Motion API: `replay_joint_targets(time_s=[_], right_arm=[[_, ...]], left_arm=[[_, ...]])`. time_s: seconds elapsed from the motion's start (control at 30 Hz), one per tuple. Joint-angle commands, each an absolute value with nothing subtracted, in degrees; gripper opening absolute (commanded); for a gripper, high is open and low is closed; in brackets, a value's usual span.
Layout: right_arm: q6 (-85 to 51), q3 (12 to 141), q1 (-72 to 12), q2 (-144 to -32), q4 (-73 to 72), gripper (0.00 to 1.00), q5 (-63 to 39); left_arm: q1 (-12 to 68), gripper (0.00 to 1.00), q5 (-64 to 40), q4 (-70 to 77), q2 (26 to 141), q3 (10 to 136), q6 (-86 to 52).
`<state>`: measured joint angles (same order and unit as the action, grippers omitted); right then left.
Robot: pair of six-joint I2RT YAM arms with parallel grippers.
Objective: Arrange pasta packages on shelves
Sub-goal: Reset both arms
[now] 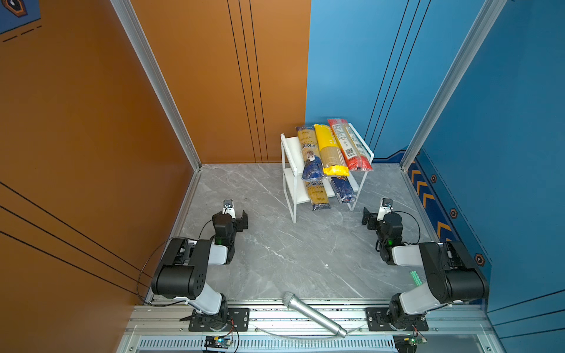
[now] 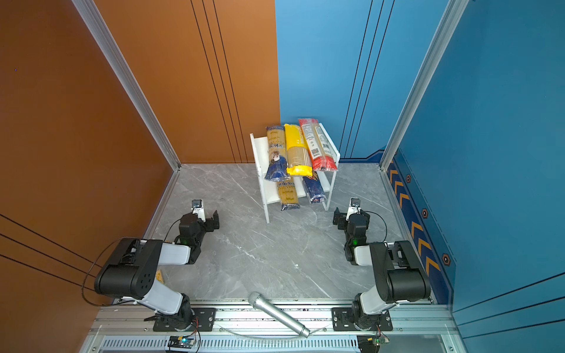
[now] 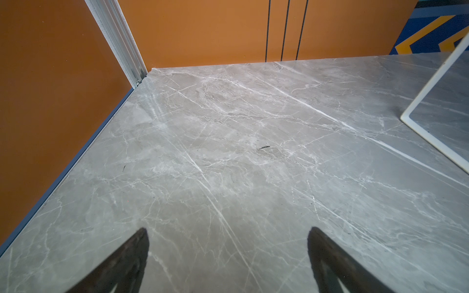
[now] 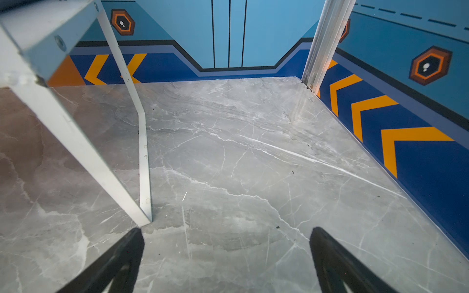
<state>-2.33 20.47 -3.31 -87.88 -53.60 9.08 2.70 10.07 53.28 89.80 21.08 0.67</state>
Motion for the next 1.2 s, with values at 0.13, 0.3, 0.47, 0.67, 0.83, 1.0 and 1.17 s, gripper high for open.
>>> replay_joint_targets(time_s=[0.13,0.3,0.47,0.67,0.83,1.0,1.17], right_arm=[[-2.2,20.6,-3.0,-88.6,-53.7,1.0,8.5],[-2.2,20.6,-3.0,-88.6,-53.7,1.0,8.5],[-2.2,20.6,-3.0,-88.6,-53.7,1.0,8.5],[-2.2,20.6,-2.9,-88.6,-53.6,1.0,8.4],[-2.2,20.7,-2.9,-88.6,-53.5,1.0,8.3],[-2.3,20.7,-2.7,-88.6,-53.4,1.0,8.1],[-2.4,20.8,-2.6,-88.6,-53.1,1.0,7.8]], left_arm=[[2.7,0.98,10.1,53.4,89.7,21.7,1.2],[2.7,0.98,10.0,53.4,89.7,21.6,1.3],[2.6,0.98,10.0,53.4,89.7,21.7,1.2],[2.6,0.98,10.0,53.4,89.7,21.7,1.3],[2.6,0.98,9.9,53.3,89.7,21.7,1.2],[2.6,0.98,9.9,53.3,89.7,21.7,1.2],[2.6,0.98,9.8,53.3,89.7,21.7,1.2]])
